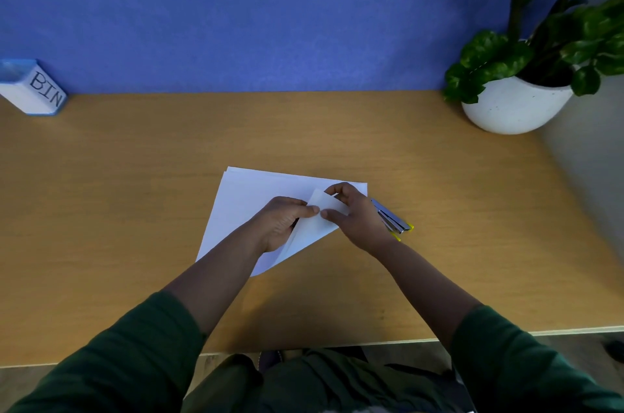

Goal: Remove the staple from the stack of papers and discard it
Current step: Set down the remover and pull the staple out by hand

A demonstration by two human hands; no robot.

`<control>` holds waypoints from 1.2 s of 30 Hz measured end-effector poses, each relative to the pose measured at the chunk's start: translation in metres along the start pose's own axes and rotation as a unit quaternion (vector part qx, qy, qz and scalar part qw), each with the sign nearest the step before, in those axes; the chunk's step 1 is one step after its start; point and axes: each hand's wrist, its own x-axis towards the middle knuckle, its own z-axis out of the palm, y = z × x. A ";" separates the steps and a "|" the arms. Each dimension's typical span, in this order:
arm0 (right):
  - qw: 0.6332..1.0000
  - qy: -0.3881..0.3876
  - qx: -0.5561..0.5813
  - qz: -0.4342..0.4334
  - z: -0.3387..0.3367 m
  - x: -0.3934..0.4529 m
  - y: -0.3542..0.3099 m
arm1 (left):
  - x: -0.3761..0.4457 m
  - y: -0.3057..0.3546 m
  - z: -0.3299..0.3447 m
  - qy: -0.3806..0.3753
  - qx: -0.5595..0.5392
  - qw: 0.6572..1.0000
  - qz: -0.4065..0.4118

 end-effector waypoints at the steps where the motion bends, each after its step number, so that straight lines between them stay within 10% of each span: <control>1: 1.000 -0.005 0.005 0.001 -0.001 0.000 0.000 | 0.000 0.000 -0.001 -0.006 -0.012 1.000 -0.006; 7: 0.995 0.066 -0.054 -0.054 0.001 -0.006 -0.003 | 0.001 0.003 -0.004 0.001 -0.001 1.000 -0.014; 13: 0.876 0.183 -0.370 -0.251 0.007 -0.014 -0.016 | 0.003 0.003 0.002 0.043 0.021 0.999 0.010; 36: 0.944 0.025 -0.282 -0.170 0.003 -0.013 -0.020 | 0.002 0.007 0.005 0.052 0.044 0.998 0.002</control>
